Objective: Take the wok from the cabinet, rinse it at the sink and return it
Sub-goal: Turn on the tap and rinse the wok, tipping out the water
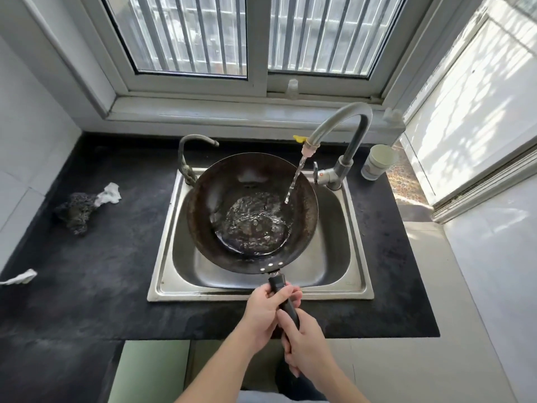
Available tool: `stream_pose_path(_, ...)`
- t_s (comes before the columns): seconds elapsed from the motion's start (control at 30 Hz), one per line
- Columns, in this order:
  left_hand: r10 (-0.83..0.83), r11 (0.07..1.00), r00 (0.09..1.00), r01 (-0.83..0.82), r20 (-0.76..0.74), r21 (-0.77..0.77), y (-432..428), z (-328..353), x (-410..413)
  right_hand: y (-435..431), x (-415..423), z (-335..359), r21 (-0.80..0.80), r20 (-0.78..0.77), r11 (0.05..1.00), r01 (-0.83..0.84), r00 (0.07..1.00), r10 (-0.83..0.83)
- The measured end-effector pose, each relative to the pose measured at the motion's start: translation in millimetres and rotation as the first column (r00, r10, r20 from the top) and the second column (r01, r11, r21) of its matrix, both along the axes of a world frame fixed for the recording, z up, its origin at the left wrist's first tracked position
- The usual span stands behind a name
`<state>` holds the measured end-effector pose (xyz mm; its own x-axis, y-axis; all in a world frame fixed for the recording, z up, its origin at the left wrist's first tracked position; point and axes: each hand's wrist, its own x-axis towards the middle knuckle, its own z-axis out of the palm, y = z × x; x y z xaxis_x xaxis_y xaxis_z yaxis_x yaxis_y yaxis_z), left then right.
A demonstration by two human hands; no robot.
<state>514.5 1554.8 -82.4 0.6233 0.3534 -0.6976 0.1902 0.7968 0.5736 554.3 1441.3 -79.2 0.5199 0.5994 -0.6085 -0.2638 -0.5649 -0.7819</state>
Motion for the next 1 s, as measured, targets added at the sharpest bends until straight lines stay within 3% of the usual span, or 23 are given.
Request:
stream_pose_path(0.2, 0.048, 0.998, 0.998, -0.046, -0.045, 0.033, -1.9, -9.9, -25.4, -3.0, -16.6, -9.0, 0.001, -0.049, 0.998, -0.067, 0.997, 0.067)
stream_pose_path(0.4, 0.015, 1.0, 0.999, -0.014, -0.036, 0.026, -12.5, -15.3, -40.3, -15.0, -36.0, -16.1, -0.011, -0.061, 1.0, -0.014, 0.998, 0.013)
stream_pose_path(0.67, -0.006, 1.0, 1.0, 0.007, -0.013, 0.005, -15.2, -12.8, -9.1, -15.3, -15.3, -21.9, -0.061, 0.096, 0.998, 0.001, 0.995, 0.004)
stream_pose_path(1.0, 0.14, 0.987, 0.99, -0.138, 0.028, -0.083, -3.0, -10.4, 7.2, -3.0, 12.1, -10.6, -0.12, 0.187, 0.984, -0.132, 0.97, 0.153)
